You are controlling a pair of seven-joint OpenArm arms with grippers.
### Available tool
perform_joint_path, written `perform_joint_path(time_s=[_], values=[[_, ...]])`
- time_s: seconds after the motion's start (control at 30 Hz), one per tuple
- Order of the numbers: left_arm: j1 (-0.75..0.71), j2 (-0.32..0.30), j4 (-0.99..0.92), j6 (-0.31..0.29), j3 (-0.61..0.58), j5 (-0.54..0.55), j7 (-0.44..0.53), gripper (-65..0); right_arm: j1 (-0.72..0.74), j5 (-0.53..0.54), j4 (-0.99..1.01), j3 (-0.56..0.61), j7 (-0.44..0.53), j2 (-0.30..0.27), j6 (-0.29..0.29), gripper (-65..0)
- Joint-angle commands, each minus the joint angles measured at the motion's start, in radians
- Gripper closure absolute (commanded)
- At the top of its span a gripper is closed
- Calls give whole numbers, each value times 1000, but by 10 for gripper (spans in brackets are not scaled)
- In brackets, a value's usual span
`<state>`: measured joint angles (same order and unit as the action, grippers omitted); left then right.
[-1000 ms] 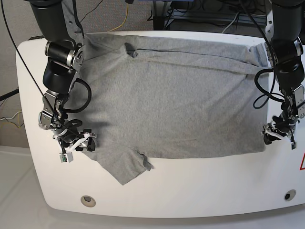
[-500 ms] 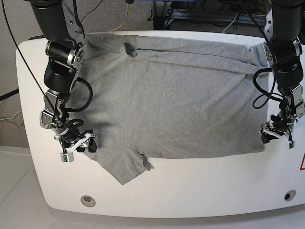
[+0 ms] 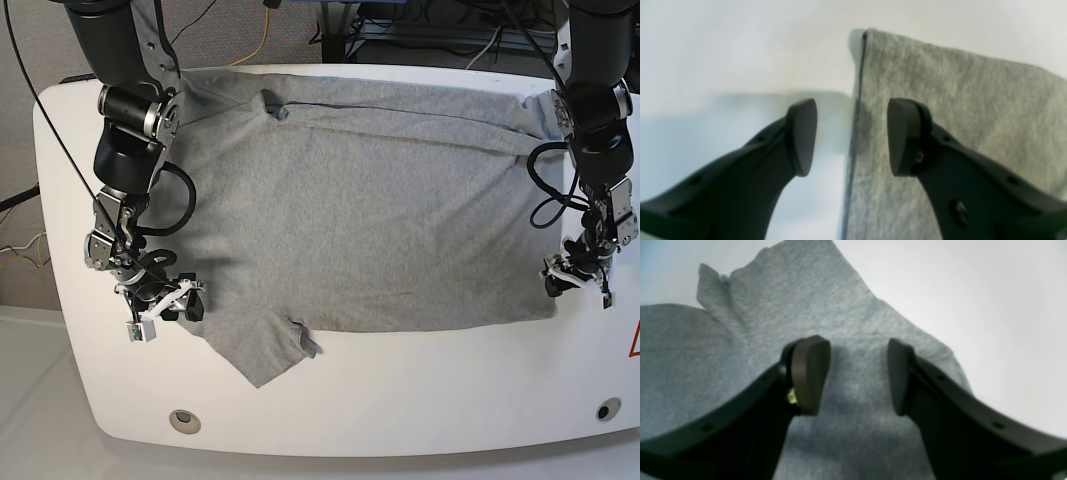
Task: Fold the T-shirt properly
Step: 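Lower both open grippers onto the side edges near the hem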
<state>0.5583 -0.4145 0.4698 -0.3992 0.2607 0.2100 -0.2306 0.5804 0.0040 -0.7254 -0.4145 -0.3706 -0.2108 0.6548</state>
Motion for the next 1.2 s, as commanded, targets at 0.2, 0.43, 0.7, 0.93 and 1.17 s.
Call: perform_joint_path(time_s=[0.2,0.43,0.7,0.93,1.17], values=[[37,-6,12,1,-6,12,40,-314,32,16,-18,-2,22,-13,3,-305],[34,19,12,5,-6,12,43,-314,31,16,-13,-3,23,-14,4,-305],[31,60,5,3,-5,12,39,-314,30,15,-7,-4,28,-16,3,-305],[32,68,-26,-3,-11,-5,53,-316,25,16,-20,-3,25,-13,1,-301],[33,50,-31,-11,-9,-5,52,-313,29,17,-15,-4,26,-13,0,-301]])
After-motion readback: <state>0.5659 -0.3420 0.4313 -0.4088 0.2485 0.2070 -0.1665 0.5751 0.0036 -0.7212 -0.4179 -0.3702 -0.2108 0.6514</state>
